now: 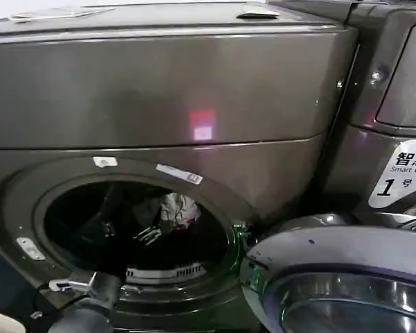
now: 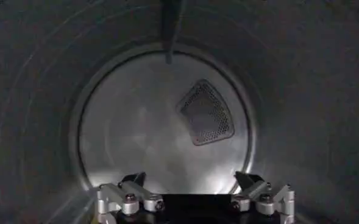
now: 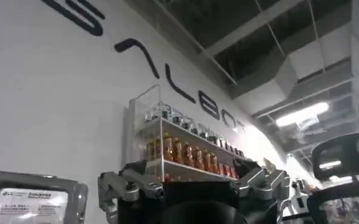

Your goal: Grasp the clothes from the dryer.

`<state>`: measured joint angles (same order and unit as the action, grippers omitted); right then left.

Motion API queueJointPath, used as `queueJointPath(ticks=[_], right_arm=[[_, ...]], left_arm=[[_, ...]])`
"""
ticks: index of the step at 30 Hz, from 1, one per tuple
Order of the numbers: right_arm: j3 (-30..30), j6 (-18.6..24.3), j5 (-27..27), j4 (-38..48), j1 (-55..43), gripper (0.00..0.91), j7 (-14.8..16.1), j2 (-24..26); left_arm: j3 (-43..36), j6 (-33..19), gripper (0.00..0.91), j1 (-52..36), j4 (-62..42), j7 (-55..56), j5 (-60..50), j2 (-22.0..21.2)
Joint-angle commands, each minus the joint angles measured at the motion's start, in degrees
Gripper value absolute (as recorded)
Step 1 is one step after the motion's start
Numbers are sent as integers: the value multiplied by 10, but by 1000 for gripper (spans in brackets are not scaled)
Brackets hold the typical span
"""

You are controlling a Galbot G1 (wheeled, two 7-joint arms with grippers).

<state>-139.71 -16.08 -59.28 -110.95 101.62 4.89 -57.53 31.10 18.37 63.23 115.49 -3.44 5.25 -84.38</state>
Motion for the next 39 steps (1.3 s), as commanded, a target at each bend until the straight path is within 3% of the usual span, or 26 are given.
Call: queueJointPath(ticks=[1,11,15,19,24,27,30,35,39], right_arm=[[-10,0,2,-3,5,907,0,-4],[-10,4,0,4,3,907,0,-16],[-9,6,-1,6,1,907,1,-19],[-11,8,-1,11,1,907,3,-21],[-16,10,-2,18,1,907,6,-22],[-14,11,-1,18,0,907,6,-24],[-14,11,0,18,-1,907,6,-24],[-11,13,2,21,-4,907,7,-27],[-2,13,5,16,-9,907,7,-29]], left_arm=[[-18,-14,907,-180,-199,4,-11,4],[-83,-7,907,-349,-458,-23,-14,17],[-135,40,907,-407,-553,-173,-55,51],[-200,17,907,-473,-648,-295,-96,80],[-334,-96,907,-552,-758,-425,-120,119],[-368,-121,907,-601,-825,-475,-173,108],[-382,-143,907,-663,-899,-505,-298,84],[-383,-146,907,-708,-936,-546,-434,63],[-382,-155,907,-726,-955,-573,-481,57]])
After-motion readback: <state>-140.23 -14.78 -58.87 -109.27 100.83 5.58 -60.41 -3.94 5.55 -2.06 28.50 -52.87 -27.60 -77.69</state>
